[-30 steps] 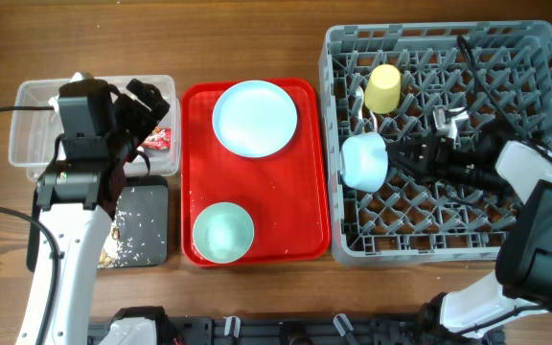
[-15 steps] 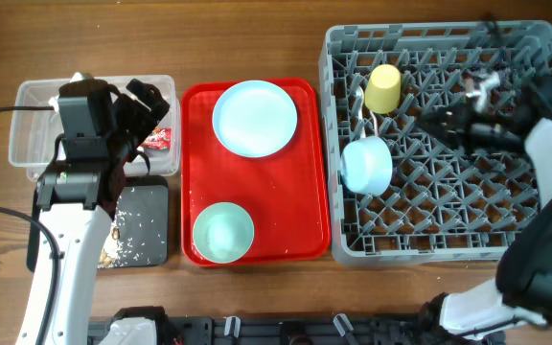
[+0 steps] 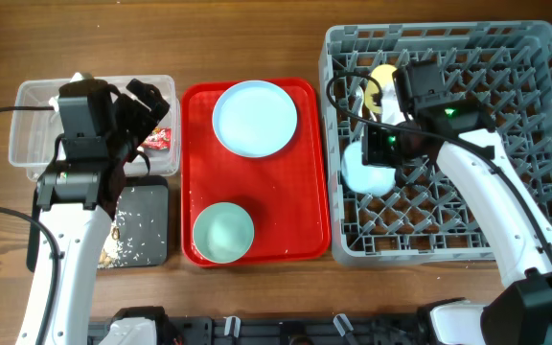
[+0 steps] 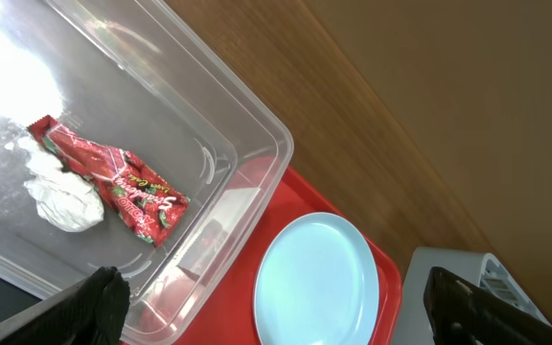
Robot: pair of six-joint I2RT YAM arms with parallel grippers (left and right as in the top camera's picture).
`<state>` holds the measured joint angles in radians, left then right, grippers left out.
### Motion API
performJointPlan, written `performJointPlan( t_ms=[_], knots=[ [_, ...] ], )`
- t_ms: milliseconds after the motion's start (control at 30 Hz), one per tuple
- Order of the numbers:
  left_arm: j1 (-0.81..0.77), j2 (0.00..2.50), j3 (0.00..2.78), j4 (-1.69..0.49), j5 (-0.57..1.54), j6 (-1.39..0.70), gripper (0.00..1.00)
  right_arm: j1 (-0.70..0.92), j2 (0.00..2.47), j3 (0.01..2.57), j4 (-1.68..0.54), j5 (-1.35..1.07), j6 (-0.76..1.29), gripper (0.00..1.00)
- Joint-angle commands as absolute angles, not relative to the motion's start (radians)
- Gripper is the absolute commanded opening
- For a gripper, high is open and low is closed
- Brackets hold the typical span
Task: Sort waste into correct bins and load items into the dishwasher rack
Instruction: 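Reach the right gripper to the green bowl on the red tray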
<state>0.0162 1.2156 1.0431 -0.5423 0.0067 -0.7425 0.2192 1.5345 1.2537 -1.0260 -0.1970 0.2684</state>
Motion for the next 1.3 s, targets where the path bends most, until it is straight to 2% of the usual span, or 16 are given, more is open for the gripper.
performJointPlan(
  t_ms=[0, 133, 333, 400, 467, 533, 600, 667, 733, 767, 1000, 1267],
  knots=[
    [0.025, 1.217, 1.055, -0.540, 0.010, -0.741, 1.00, 0.206, 1.548, 1.252, -1.061, 0.032, 0.319, 0.06],
    [0.025, 1.217, 1.055, -0.540, 0.011, -0.741, 1.00, 0.199, 1.547, 1.261, -1.062, 0.044, 0.313, 0.08],
    [0.025, 1.217, 1.055, -0.540, 0.010, -0.741, 1.00, 0.216, 1.546, 1.405, -0.989, -0.314, 0.183, 0.11],
    [0.025, 1.217, 1.055, -0.540, 0.010, -0.740, 1.00, 0.259, 1.547, 1.433, -0.955, -0.305, 0.167, 0.16],
    [0.025, 1.217, 1.055, -0.540, 0.010, -0.741, 1.00, 0.324, 1.548, 1.437, -0.900, -0.285, 0.158, 0.27],
    [0.025, 1.217, 1.055, -0.540, 0.010, -0.740, 1.00, 0.385, 1.556, 1.436, -0.844, -0.214, 0.158, 0.33],
    [0.025, 1.217, 1.055, -0.540, 0.010, -0.741, 1.00, 0.453, 1.575, 1.432, -0.748, -0.102, 0.147, 0.33],
    [0.025, 1.217, 1.055, -0.540, 0.011, -0.741, 1.00, 0.497, 1.604, 1.432, -0.666, -0.059, 0.103, 0.26],
    [0.025, 1.217, 1.055, -0.540, 0.011, -0.740, 1.00, 0.530, 1.659, 1.432, -0.588, -0.048, 0.074, 0.14],
    [0.025, 1.217, 1.055, -0.540, 0.010, -0.741, 1.00, 0.537, 1.687, 1.432, -0.565, -0.049, 0.075, 0.12],
    [0.025, 1.217, 1.055, -0.540, 0.010, -0.740, 1.00, 0.553, 1.952, 1.432, -0.537, -0.162, 0.044, 0.11],
    [0.025, 1.217, 1.055, -0.540, 0.010, -0.740, 1.00, 0.636, 1.883, 1.433, -0.658, -0.204, -0.004, 0.18]
  ],
)
